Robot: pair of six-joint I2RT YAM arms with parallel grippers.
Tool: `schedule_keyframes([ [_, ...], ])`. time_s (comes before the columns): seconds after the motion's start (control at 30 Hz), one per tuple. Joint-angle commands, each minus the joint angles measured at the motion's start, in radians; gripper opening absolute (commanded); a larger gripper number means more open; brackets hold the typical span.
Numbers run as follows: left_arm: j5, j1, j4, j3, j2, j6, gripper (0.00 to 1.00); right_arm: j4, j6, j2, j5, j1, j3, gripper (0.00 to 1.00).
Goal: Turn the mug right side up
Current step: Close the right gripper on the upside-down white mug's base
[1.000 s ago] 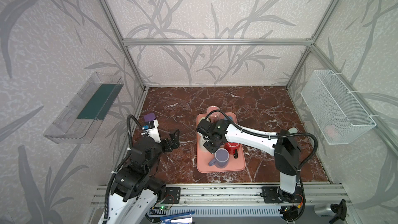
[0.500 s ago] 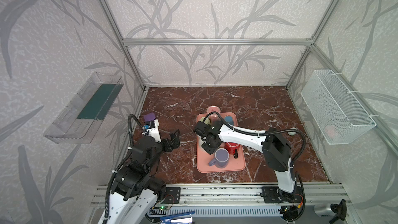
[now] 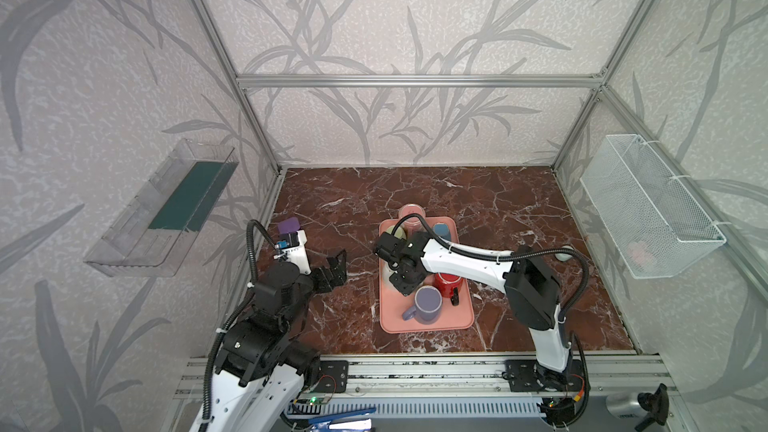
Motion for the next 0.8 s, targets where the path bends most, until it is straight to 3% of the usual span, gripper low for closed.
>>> schedule_keyframes([
  [0.0, 0.004, 0.009, -0.016, 0.003, 0.026, 0.009, 0.99, -0.017, 0.0, 0.024, 0.004, -0.003, 0.023, 0.14],
  [0.23, 0.009, 0.017, -0.013, 0.003, 0.038, 0.015, 0.99, -0.004, -0.025, 0.011, -0.018, -0.003, 0.015, 0.0],
  [0.5, 0.017, 0.018, -0.016, 0.005, 0.052, 0.023, 0.99, 0.009, -0.036, -0.043, -0.061, -0.038, 0.005, 0.0],
  [0.77, 0.049, 0.018, -0.008, 0.01, 0.08, 0.028, 0.99, 0.097, -0.036, -0.165, -0.199, -0.096, -0.073, 0.0],
])
